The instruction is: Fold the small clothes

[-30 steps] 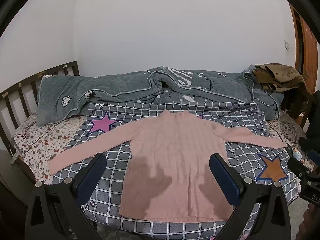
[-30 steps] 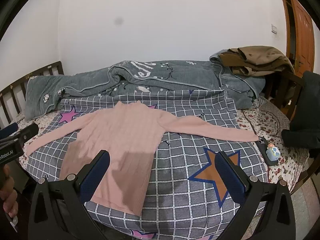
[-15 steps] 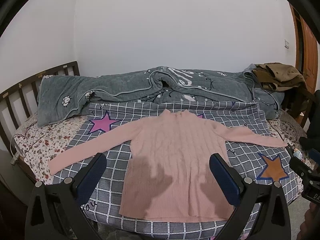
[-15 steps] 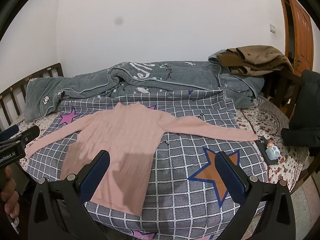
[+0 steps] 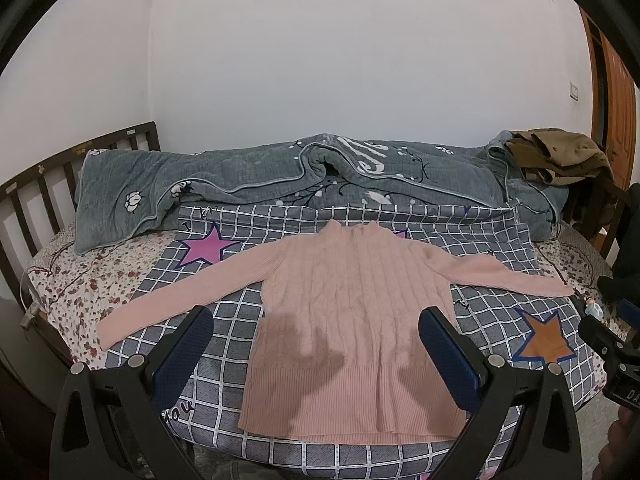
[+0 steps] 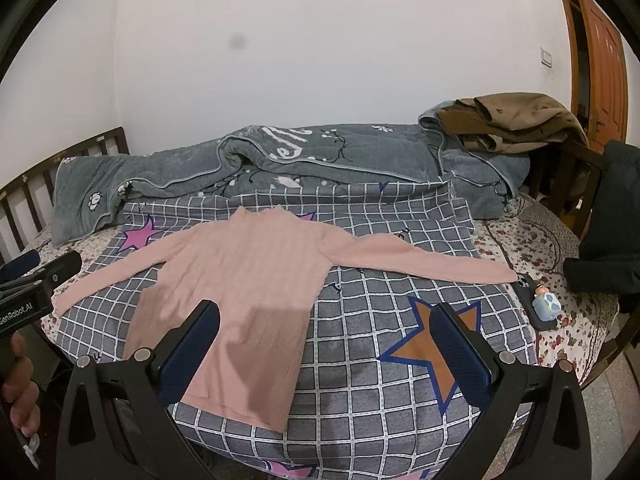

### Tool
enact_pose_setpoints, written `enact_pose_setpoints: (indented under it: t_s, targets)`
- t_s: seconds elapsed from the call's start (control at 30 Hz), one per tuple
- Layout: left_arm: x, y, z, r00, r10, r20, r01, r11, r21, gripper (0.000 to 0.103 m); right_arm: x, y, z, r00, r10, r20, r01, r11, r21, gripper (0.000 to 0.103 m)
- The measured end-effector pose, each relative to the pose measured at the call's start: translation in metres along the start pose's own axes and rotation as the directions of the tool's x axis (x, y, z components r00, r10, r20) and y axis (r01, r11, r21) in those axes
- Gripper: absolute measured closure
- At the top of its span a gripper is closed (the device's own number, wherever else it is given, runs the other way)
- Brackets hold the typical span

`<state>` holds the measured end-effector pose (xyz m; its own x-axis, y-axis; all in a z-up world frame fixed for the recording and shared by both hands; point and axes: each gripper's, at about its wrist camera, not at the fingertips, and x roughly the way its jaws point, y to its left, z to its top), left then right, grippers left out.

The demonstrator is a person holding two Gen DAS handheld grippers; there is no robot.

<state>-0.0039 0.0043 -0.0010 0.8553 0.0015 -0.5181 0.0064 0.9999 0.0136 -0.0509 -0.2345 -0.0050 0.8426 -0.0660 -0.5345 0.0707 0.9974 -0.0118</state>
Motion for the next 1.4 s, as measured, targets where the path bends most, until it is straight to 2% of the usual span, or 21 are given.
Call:
enact_pose_setpoints:
  t_s: [1.4]
  targets:
    - [-0.0017,0.0003,0.0037,1.0,-0.018,0.011,0.018,1.0,-0.016,0.0,0.0,0.0067,0.0016,1.0,-0.002,0.0,0.002,1.0,0.006,0.0]
